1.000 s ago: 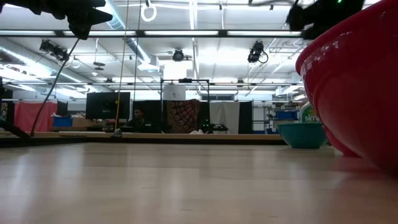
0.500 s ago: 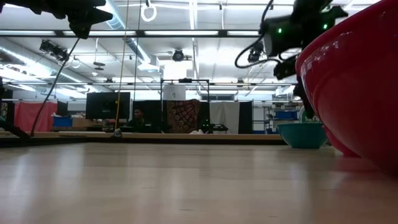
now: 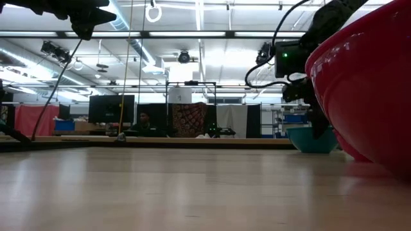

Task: Nest bowls inside each other
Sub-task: Stack the blue bowl on the green bowl

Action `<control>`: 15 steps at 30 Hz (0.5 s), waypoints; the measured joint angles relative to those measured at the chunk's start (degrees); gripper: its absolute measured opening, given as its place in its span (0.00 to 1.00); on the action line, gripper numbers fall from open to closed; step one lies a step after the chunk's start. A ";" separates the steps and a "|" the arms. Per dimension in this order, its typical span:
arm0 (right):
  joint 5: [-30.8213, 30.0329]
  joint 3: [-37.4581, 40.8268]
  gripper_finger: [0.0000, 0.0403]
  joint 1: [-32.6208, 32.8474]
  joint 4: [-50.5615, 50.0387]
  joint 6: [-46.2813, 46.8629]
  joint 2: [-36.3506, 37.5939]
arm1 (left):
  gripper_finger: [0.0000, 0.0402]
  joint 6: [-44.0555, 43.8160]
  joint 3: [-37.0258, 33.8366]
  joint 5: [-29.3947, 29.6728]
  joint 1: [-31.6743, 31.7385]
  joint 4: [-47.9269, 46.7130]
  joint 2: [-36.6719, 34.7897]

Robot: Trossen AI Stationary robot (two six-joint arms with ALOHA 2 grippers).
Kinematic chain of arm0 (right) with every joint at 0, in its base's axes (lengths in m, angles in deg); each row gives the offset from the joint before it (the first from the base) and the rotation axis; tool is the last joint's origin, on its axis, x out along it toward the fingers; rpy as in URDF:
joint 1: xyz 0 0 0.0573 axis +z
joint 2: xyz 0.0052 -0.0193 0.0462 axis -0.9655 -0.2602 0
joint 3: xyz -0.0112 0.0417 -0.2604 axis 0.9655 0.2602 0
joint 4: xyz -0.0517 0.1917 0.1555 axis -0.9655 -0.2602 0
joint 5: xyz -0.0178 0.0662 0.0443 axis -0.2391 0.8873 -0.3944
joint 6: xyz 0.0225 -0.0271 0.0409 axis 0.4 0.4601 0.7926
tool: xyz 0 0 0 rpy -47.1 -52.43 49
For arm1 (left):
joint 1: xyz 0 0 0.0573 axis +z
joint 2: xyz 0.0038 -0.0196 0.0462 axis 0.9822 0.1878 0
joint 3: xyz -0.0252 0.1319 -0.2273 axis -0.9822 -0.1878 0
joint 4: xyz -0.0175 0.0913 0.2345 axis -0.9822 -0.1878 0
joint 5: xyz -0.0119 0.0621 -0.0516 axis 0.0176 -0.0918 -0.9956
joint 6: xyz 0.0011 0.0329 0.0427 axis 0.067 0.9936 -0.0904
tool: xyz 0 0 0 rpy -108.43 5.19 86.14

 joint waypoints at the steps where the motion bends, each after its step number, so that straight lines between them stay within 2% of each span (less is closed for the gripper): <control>1: 0.03 0.31 0.66 -0.45 0.67 -0.17 0.00 | 0.48 0.00 0.00 0.00 0.00 0.00 0.00; 4: 1.21 0.51 0.53 -1.69 1.18 0.36 0.00 | 0.48 0.26 0.00 0.00 0.00 0.00 0.00; 12: 7.40 0.17 0.09 -2.26 0.13 -0.72 0.00 | 0.48 1.47 0.00 0.00 0.00 -0.01 0.00; 13: 8.22 -0.43 0.06 -1.97 -1.18 -0.60 0.00 | 0.48 1.51 0.00 0.00 0.00 -0.01 0.00; 15: 10.15 -2.26 0.05 -0.75 -4.01 0.49 0.00 | 0.48 1.57 0.00 -0.01 0.02 -0.01 0.00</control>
